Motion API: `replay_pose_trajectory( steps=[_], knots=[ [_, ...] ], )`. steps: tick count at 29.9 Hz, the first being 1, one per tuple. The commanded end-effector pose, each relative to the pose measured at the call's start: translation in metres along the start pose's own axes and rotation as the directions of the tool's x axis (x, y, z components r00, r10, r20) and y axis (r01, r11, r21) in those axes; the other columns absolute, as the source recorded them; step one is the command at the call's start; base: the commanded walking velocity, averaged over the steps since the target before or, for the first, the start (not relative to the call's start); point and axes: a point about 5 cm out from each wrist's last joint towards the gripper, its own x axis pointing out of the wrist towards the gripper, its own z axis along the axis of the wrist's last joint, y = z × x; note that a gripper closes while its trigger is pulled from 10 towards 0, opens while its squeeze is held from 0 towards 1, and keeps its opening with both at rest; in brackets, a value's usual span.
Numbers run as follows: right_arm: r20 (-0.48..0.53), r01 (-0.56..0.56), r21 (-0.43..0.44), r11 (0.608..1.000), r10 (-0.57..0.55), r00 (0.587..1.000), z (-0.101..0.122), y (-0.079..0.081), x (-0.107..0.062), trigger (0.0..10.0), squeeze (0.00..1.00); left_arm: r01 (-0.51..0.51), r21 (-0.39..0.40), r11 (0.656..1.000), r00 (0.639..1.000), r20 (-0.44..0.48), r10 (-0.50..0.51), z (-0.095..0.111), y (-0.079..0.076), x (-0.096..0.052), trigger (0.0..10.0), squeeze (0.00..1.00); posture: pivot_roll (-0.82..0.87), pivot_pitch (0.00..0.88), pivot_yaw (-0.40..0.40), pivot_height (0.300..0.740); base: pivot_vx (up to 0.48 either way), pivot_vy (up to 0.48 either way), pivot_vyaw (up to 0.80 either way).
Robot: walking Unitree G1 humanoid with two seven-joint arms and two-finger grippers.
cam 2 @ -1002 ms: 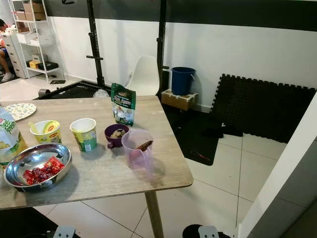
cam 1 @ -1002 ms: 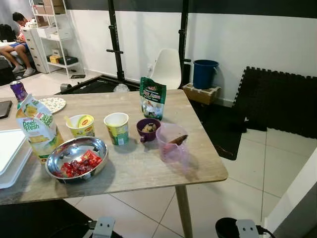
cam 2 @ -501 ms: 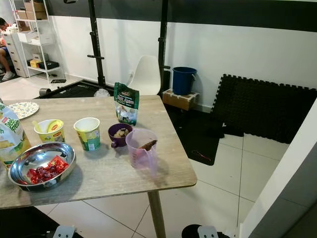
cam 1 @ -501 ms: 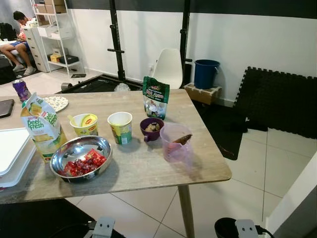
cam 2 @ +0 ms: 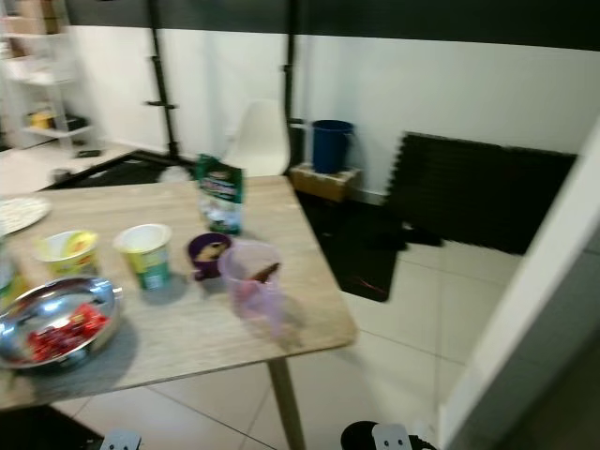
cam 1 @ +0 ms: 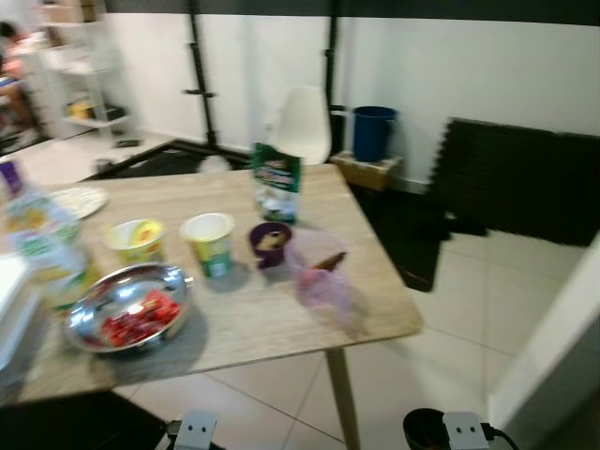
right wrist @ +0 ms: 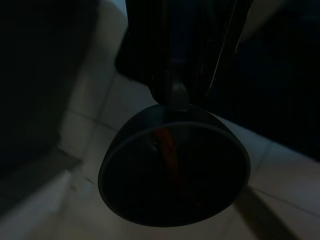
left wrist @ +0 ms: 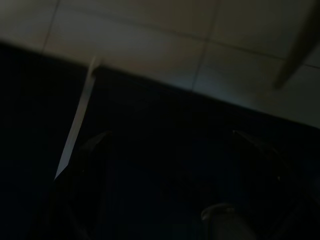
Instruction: Restocking fridge
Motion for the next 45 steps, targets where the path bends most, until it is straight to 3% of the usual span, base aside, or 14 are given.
replay_pose_trajectory(
  steps=[1,45],
  knots=[
    [-0.009,0.006,0.004,1.000,-0.006,1.000,-0.0022,-0.0017,-0.0007,10.0,0.00,-0.003,0.010,1.000,1.000,-0.007,0.003,-0.0032,0.0029,-0.0011,10.0,0.00,-0.02,0.061,-0.002,0.740,0.000,0.000,-0.80],
    [-0.033,0.012,0.017,1.000,-0.011,0.999,-0.0066,-0.0001,-0.0014,10.0,0.00,0.029,0.026,0.999,0.999,-0.027,-0.029,-0.0039,0.0015,-0.0009,10.0,0.00,-0.02,0.080,0.004,0.740,0.000,0.000,-0.80]
  ],
)
